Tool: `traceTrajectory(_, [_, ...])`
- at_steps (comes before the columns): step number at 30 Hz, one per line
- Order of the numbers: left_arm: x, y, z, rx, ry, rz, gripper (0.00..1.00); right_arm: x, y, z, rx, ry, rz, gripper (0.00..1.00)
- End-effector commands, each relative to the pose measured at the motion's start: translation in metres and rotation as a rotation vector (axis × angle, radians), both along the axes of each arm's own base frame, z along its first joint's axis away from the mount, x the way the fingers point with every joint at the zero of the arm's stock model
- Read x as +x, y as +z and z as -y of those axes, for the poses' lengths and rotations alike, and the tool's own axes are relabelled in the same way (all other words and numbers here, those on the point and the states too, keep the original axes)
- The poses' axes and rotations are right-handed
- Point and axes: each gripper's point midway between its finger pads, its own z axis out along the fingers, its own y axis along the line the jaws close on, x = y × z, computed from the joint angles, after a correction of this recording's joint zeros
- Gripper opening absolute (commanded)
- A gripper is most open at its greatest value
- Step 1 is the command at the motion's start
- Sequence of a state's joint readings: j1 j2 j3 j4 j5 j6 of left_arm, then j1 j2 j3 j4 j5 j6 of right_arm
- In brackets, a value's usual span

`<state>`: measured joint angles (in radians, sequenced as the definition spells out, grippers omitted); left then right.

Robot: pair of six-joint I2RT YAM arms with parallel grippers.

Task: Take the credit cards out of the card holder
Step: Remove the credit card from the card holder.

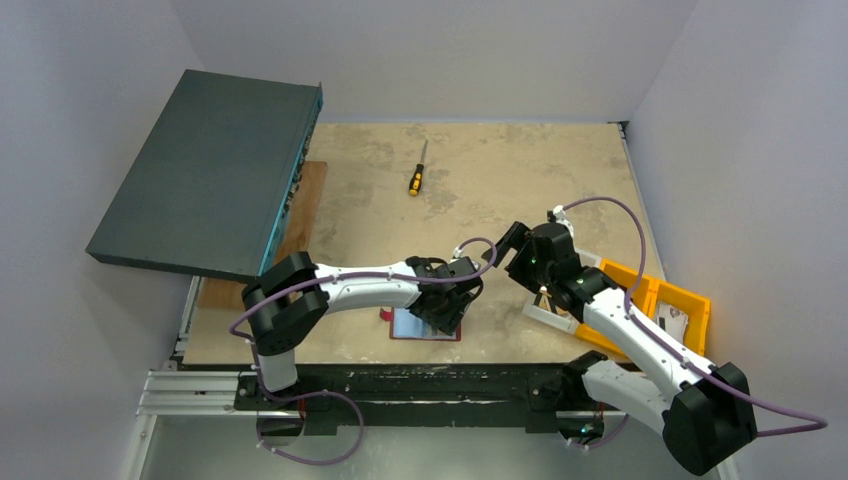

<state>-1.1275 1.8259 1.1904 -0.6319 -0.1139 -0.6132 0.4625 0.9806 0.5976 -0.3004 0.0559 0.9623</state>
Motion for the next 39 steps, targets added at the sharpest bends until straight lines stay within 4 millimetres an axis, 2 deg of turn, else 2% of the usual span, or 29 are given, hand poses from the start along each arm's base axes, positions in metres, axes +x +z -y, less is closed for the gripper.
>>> traceTrajectory(1, [0.001, -0.001, 0.004, 0.02, -0.018, 0.017, 0.58, 0.003, 0.008, -0.002, 0.029, -0.006, 0.02, 0.83])
traceTrajectory(5, [-0.001, -0.007, -0.002, 0.045, -0.011, 0.018, 0.54, 0.002, 0.006, -0.001, 0.027, -0.007, 0.017, 0.83])
traceTrajectory(14, [0.002, -0.011, -0.008, 0.057, 0.006, 0.023, 0.17, -0.001, -0.005, -0.006, 0.033, 0.023, -0.01, 0.83])
traceTrajectory(18, [0.005, -0.011, -0.009, 0.032, 0.016, 0.007, 0.07, -0.001, -0.014, -0.007, 0.006, 0.05, -0.025, 0.82])
traceTrajectory(21, [0.006, -0.01, -0.01, 0.001, 0.03, -0.015, 0.01, -0.004, -0.022, -0.017, 0.015, 0.109, -0.048, 0.8])
traceTrajectory(25, [0.009, -0.006, -0.01, -0.07, 0.054, -0.047, 0.0, -0.007, -0.029, -0.028, 0.034, 0.17, -0.07, 0.77])
traceTrajectory(30, [0.013, 0.005, -0.009, -0.219, 0.097, -0.106, 0.0, -0.016, -0.032, -0.052, 0.047, 0.268, -0.084, 0.73])
traceTrajectory(35, [0.015, 0.014, -0.008, -0.356, 0.131, -0.167, 0.0, -0.026, -0.03, -0.079, 0.085, 0.366, -0.069, 0.69])
traceTrajectory(39, [0.015, 0.021, -0.005, -0.452, 0.142, -0.2, 0.0, -0.032, -0.028, -0.092, 0.109, 0.41, -0.063, 0.63])
